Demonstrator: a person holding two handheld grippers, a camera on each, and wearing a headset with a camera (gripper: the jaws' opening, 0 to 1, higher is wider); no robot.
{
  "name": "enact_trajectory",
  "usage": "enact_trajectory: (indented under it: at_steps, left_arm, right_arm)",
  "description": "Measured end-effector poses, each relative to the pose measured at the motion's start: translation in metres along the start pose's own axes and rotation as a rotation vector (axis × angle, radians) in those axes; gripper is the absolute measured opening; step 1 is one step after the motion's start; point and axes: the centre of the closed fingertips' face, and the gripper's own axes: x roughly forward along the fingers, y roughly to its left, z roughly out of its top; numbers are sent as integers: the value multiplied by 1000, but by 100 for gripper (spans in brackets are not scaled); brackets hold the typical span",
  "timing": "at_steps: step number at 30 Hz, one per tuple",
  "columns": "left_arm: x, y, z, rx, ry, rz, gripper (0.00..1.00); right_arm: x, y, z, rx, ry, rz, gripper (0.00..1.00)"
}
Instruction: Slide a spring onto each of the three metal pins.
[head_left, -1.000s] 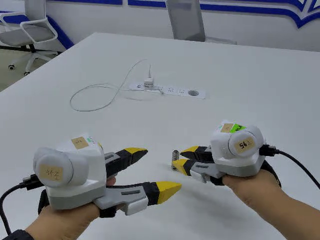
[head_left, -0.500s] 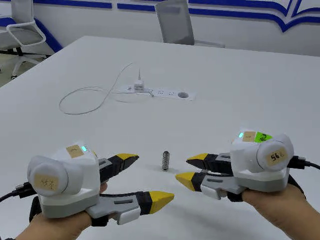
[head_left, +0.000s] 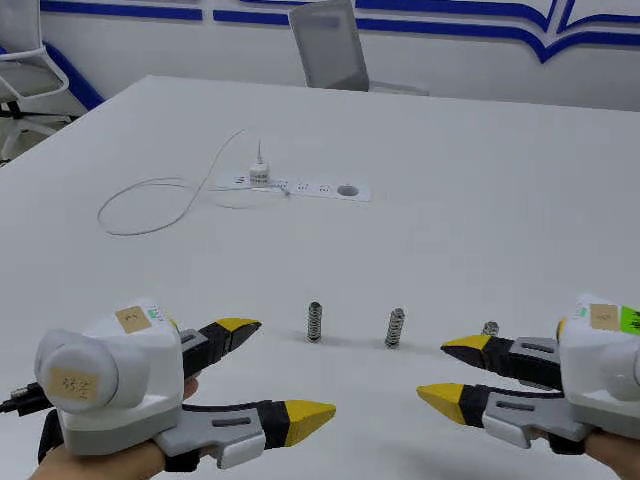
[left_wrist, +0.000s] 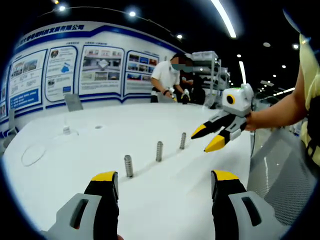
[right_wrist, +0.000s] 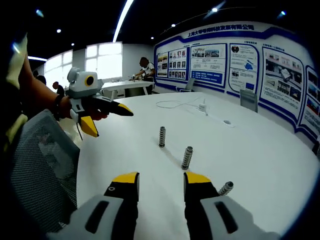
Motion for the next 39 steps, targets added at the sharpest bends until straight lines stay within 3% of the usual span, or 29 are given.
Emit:
enact_trajectory:
  at_steps: [8,19,28,39]
  left_arm:
    - [4,-6,-1,10,7,-13,80]
    - [4,-11,-8,1,21,-22,82]
    - [4,-10,-11,0,29,-19,83]
    - [4,-5,-13,-6,32,-9,83]
  right_arm:
    - [-39,-22,-16,20,-11,-72,42]
    - [-68,-32,-26,28,-31,-113,56]
    - [-78,-37,-24,42,-53,-141,64]
    - [-73,-37,-23,47,-60,-145,68]
